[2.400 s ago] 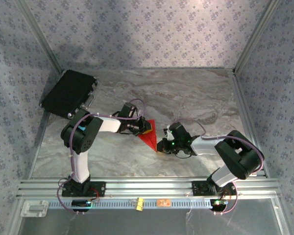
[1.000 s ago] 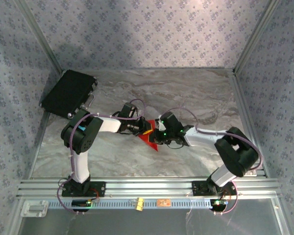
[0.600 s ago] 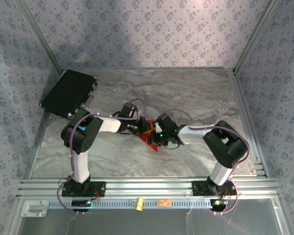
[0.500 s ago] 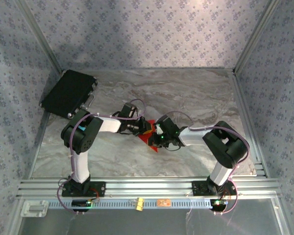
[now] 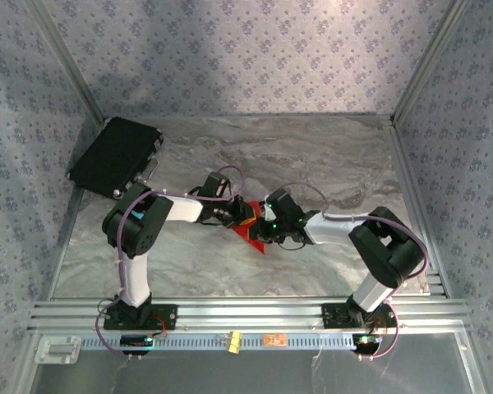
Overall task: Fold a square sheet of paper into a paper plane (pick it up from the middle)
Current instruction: Fourth fold the wing at the center of the table.
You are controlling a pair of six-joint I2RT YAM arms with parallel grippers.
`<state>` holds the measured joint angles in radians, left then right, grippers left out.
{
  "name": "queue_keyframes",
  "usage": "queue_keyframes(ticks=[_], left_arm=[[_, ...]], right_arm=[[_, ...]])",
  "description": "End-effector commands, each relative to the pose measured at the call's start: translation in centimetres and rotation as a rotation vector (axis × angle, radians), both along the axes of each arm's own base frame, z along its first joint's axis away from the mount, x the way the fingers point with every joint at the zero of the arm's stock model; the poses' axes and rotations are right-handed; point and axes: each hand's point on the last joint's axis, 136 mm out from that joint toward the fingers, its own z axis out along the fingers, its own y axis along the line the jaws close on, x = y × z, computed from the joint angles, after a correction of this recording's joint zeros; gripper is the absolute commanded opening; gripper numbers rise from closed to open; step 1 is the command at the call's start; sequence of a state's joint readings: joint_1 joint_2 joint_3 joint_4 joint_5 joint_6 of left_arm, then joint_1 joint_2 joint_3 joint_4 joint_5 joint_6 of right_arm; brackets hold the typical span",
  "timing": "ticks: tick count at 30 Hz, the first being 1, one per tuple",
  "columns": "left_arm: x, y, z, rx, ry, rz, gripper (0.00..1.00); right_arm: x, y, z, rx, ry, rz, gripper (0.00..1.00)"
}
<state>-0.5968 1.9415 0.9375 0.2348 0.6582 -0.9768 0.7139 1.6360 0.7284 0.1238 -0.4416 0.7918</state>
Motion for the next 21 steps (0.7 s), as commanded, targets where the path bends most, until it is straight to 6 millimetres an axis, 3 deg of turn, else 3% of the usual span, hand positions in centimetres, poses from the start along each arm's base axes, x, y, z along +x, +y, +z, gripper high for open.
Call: queue_keyframes(ticks=[1, 10, 21], left_arm=[[-1.4, 1.0, -3.1, 0.084, 0.076, -0.005, 0.14], [-1.3, 1.1, -3.0, 0.085, 0.075, -0.002, 0.14], [-1.4, 1.5, -3.6, 0.097, 0.085, 0.006, 0.14]], right_arm=[[0.0, -0.4, -0.5, -0.028, 0.020, 0.009, 0.03], [-2.2, -2.5, -4.0, -0.103, 0.107, -0.023, 0.03], [-5.0, -4.1, -4.7, -0.119, 0.139, -0.008, 0.04]])
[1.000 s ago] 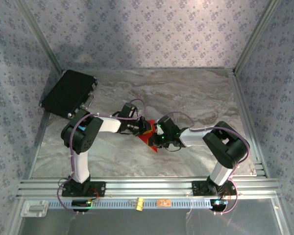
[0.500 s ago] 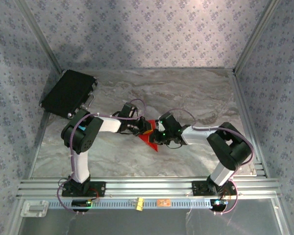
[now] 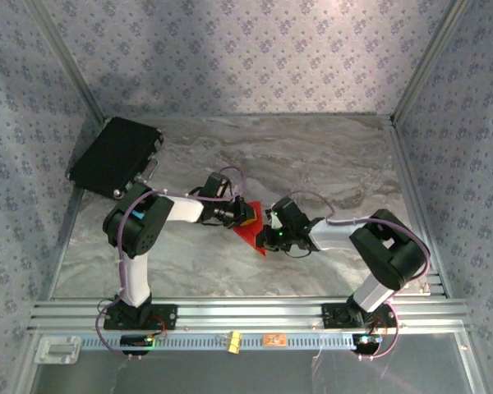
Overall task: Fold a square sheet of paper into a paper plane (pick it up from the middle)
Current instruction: Fourth fold the wing at the center of the table.
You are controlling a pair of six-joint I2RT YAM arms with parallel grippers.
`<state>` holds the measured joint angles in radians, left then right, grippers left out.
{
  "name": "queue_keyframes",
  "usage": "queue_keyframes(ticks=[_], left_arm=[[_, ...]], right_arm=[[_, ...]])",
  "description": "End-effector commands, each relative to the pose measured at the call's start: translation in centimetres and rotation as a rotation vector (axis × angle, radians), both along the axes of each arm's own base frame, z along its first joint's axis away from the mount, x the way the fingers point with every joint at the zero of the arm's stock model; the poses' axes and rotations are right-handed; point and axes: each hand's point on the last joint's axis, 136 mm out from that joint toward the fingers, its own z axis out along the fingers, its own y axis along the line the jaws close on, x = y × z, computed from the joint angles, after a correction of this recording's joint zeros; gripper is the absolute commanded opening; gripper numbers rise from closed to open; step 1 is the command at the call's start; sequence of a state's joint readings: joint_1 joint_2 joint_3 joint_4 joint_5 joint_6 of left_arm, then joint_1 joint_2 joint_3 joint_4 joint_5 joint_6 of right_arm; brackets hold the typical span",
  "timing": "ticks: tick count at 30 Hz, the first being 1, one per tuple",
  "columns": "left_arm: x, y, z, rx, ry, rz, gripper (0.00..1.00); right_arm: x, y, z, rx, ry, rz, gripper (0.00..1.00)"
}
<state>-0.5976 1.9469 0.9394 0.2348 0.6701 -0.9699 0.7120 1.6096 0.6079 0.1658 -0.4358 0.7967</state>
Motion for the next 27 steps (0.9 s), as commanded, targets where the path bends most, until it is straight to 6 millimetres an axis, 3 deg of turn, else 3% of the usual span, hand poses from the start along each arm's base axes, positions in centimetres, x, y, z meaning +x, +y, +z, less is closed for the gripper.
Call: queue_keyframes(ticks=[1, 27], left_arm=[[-1.2, 1.6, -3.5, 0.101, 0.082, 0.017, 0.14], [-1.2, 1.7, -3.6, 0.107, 0.083, 0.022, 0.14]], right_arm=[[-3.0, -2.0, -2.2, -0.084, 0.103, 0.002, 0.04], [-8.6, -7.1, -3.6, -0.157, 0.144, 0.002, 0.03]])
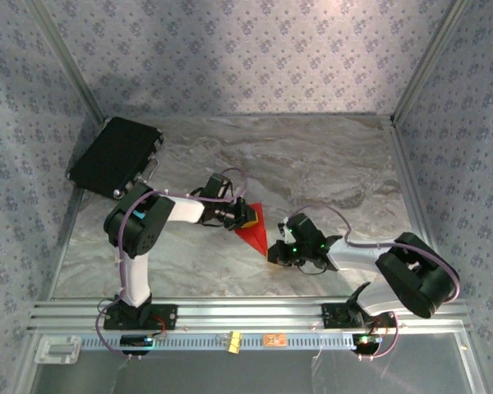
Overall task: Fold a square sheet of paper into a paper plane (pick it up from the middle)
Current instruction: Fourth fold the wing at the center of the table.
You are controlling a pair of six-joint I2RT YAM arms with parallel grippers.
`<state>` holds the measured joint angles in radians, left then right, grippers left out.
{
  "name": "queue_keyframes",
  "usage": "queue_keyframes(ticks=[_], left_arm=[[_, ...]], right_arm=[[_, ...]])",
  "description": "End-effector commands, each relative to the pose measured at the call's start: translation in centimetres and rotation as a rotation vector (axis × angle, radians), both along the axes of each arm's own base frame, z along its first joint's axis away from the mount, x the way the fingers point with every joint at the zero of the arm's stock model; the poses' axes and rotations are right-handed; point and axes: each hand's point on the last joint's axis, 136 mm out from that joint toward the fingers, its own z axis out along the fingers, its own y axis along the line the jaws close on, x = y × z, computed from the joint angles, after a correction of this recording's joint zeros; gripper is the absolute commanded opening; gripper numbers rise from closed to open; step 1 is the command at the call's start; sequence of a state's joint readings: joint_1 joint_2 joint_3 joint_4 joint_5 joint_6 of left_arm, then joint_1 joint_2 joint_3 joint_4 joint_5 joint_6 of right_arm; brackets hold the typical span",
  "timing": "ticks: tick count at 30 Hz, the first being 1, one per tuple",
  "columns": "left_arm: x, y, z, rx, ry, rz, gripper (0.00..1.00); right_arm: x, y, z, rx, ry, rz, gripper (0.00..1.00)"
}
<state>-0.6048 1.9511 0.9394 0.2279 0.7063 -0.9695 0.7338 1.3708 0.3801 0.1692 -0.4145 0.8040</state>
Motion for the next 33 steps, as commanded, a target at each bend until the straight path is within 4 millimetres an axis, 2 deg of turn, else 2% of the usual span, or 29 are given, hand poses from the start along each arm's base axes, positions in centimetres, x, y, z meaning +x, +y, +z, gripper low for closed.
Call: queue_keyframes(ticks=[1, 7, 12, 17, 25, 28, 33], left_arm=[[-0.5, 2.1, -3.8, 0.127, 0.060, 0.050, 0.14], [-0.5, 1.8, -3.4, 0.121, 0.053, 0.044, 0.14], [-0.6, 1.8, -3.5, 0.122, 0.053, 0.040, 0.14], [-0.7, 1.8, -3.6, 0.124, 0.053, 0.038, 0.14], [-0.7, 1.8, -3.6, 0.127, 0.055, 0.035, 0.14], [-0.8, 1.8, -3.6, 0.126, 0.056, 0.032, 0.14], [-0.7, 1.7, -3.4, 0.124, 0.050, 0.031, 0.14]], right_arm=[[-3.7, -3.4, -2.9, -0.143, 0.147, -0.009, 0.03], [0.0, -0.9, 3.1, -0.039, -0.005, -0.031, 0.05], [3.5, 0.9, 4.3, -0.035, -0.048, -0.051, 0.05], [6.6, 3.3, 3.7, -0.031, -0.051, -0.070, 0.04], [8.8, 5.1, 2.5, -0.023, -0.020, -0.061, 0.04], [8.6, 4.6, 1.7, -0.054, -0.003, -0.059, 0.04], [6.4, 2.7, -1.6, -0.097, 0.078, -0.085, 0.04]])
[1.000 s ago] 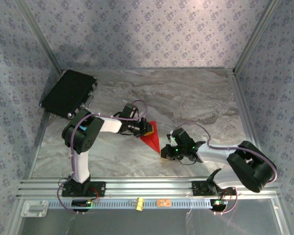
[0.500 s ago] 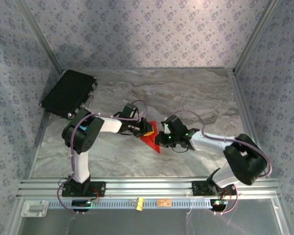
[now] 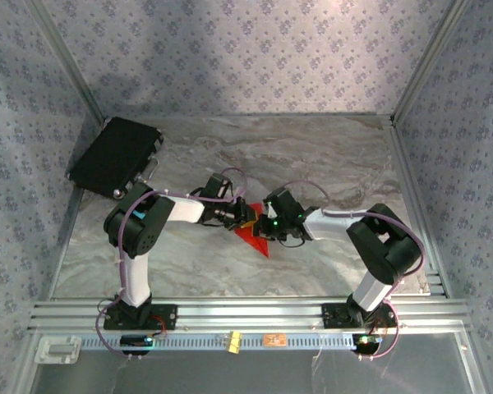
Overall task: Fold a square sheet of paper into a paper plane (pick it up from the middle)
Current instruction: Fourth fold the wing at the center of the table.
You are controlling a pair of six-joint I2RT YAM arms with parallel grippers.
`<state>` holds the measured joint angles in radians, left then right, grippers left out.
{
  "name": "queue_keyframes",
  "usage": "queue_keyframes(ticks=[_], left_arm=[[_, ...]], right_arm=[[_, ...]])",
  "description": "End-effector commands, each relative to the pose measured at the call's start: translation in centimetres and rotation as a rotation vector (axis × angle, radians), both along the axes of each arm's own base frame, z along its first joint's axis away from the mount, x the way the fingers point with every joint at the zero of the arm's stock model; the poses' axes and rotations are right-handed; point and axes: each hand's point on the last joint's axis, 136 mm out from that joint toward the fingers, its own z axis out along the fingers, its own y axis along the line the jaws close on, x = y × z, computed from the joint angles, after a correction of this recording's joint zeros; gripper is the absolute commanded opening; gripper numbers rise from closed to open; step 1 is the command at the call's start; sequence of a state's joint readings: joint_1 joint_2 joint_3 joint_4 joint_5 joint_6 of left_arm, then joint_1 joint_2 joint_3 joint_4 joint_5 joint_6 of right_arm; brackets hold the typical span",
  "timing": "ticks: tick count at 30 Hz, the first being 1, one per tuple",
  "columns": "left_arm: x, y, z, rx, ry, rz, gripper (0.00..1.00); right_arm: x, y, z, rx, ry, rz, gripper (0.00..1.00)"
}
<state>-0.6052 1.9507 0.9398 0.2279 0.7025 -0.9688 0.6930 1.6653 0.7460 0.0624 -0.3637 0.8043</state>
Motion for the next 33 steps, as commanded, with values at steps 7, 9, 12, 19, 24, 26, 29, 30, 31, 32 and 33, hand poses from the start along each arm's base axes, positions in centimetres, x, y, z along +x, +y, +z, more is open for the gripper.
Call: queue_keyframes(ticks=[7, 9, 12, 19, 24, 26, 29, 30, 31, 32, 33], left_arm=[[-0.1, 1.5, -1.9, 0.104, 0.019, 0.018, 0.16], [0.3, 1.3, -0.6, 0.088, -0.011, 0.012, 0.18], [0.6, 1.0, 1.4, 0.070, -0.047, 0.009, 0.20], [-0.6, 0.6, 2.0, 0.069, -0.060, -0.016, 0.07], [-0.9, 0.9, -1.4, 0.136, -0.002, -0.015, 0.03], [-0.6, 1.4, -2.8, 0.160, 0.017, -0.005, 0.03], [0.0, 2.1, -3.7, 0.181, 0.025, 0.015, 0.03], [0.3, 2.5, -3.8, 0.195, 0.024, 0.023, 0.04], [0.6, 2.9, -3.8, 0.207, 0.022, 0.029, 0.04], [0.9, 3.2, -3.8, 0.216, 0.020, 0.033, 0.04], [1.2, 3.5, -3.8, 0.222, 0.018, 0.040, 0.04]], right_arm=[[-4.3, -3.7, -5.9, -0.063, 0.148, -0.059, 0.04], [-4.3, -3.7, -5.9, -0.056, 0.146, -0.060, 0.03], [-4.1, -3.7, -5.7, -0.056, 0.140, -0.057, 0.02], [-3.8, -3.7, -5.7, -0.055, 0.137, -0.064, 0.02], [-3.7, -3.7, -5.8, -0.056, 0.139, -0.067, 0.02], [-3.9, -3.8, -5.9, -0.061, 0.145, -0.066, 0.02], [-4.1, -3.9, -6.1, -0.063, 0.151, -0.062, 0.02], [-4.2, -3.9, -6.0, -0.062, 0.151, -0.058, 0.02], [-4.3, -3.9, -6.1, -0.066, 0.153, -0.055, 0.01], [-4.4, -4.0, -6.2, -0.070, 0.154, -0.055, 0.01], [-4.4, -4.1, -6.2, -0.074, 0.155, -0.054, 0.01]])
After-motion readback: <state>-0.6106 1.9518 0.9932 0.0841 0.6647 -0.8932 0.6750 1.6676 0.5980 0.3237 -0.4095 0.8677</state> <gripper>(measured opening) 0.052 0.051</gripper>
